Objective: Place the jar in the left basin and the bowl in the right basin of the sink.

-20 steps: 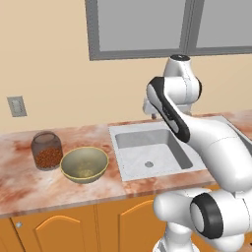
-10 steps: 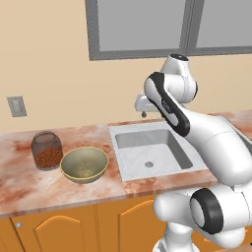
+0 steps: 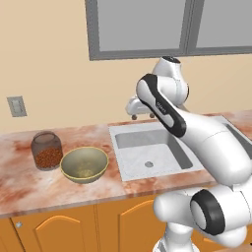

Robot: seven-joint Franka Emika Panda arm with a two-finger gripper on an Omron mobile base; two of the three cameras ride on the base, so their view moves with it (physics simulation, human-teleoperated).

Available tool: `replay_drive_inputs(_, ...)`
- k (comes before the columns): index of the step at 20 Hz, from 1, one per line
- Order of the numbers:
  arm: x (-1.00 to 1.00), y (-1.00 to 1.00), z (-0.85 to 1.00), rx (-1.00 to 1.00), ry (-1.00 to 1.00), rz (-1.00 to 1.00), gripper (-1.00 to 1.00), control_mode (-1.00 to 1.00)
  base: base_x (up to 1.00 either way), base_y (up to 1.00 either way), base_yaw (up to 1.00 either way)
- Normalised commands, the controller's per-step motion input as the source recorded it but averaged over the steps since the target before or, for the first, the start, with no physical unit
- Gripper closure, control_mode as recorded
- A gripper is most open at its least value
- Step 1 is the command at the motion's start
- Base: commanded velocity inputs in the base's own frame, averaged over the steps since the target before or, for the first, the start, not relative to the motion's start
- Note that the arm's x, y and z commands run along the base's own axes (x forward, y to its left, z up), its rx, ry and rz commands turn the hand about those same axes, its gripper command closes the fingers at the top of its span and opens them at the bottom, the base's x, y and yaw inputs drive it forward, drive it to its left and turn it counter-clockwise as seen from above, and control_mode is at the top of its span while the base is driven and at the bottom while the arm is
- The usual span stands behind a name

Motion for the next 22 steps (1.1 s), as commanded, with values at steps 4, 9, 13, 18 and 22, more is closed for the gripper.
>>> replay_drive_inputs(4,0.01,0.34,-0.02,0.0,0.0,0.21,-1.0,-1.0,0.0,0.0,0.0)
replay_drive_inputs(9,0.05,0.36,-0.03,0.0,0.0,0.14,-1.0,-1.0,0.0,0.0,0.0)
replay_drive_inputs(13,0.06,0.31,-0.04,0.0,0.0,0.1,-1.0,-1.0,0.0,0.0,0.0)
replay_drive_inputs(18,0.01,0.27,-0.05,0.0,0.0,0.1,-1.0,-1.0,0.0,0.0,0.0)
replay_drive_inputs(22,0.0,0.18,-0.06,0.01,0.0,0.11,-1.0,-1.0,0.0,0.0,0.0)
